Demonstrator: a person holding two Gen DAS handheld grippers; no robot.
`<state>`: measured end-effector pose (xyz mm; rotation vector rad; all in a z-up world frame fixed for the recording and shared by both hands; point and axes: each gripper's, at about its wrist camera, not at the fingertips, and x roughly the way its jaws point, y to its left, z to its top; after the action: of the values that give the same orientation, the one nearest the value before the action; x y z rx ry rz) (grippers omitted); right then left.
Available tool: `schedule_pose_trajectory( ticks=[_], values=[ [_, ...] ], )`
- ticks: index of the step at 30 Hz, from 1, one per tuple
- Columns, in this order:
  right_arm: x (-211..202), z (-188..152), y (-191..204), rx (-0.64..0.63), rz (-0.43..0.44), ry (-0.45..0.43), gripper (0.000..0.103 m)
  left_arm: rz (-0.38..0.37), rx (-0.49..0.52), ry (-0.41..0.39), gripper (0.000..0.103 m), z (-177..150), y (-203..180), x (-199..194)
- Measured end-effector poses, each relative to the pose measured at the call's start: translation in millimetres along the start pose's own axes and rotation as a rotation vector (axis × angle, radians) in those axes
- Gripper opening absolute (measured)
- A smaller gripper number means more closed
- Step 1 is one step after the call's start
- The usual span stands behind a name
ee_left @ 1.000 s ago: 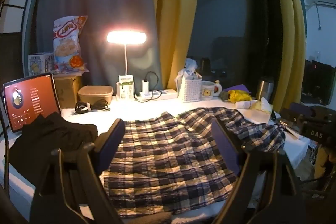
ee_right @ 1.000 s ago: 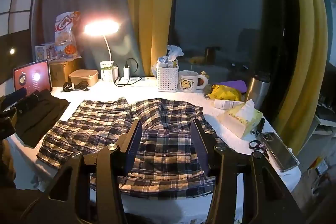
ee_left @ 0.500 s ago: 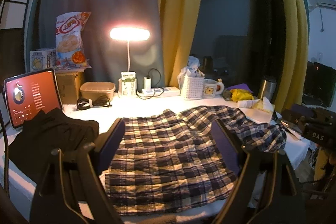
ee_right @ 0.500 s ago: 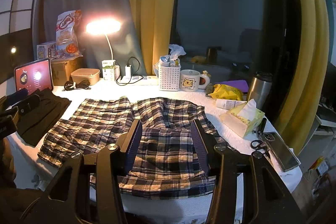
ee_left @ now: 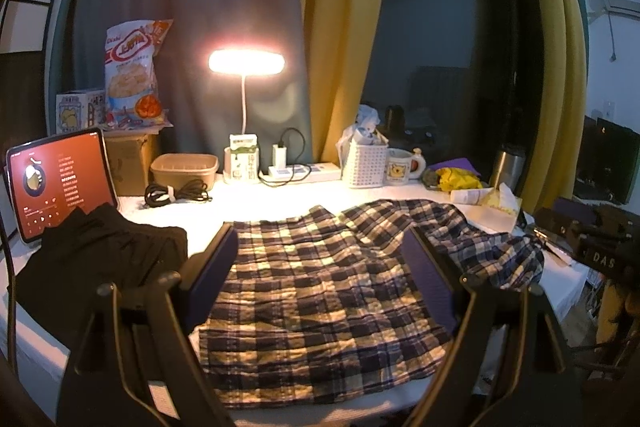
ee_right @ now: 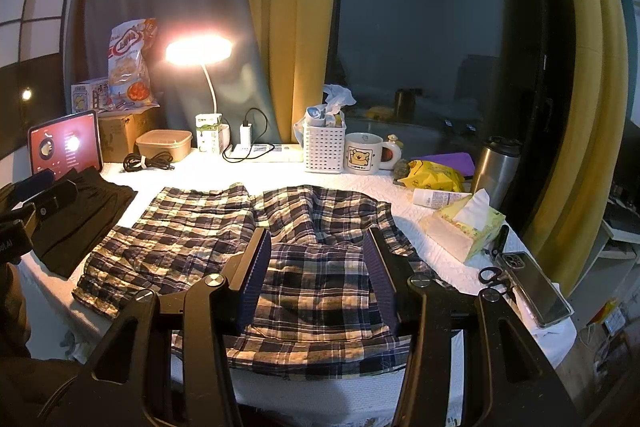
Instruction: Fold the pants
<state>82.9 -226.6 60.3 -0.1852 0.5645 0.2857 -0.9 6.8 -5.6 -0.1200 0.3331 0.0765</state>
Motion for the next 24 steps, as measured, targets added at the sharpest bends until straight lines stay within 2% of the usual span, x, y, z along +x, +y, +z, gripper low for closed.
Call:
schedule_pose_trajectory(
  ticks=[24],
  values=[
    [1.9, -0.5, 2.7, 0.000, 0.002, 0.001, 0.051, 0.008, 0.003, -0.002, 0.085, 0.8, 3.3, -1.7]
  ],
)
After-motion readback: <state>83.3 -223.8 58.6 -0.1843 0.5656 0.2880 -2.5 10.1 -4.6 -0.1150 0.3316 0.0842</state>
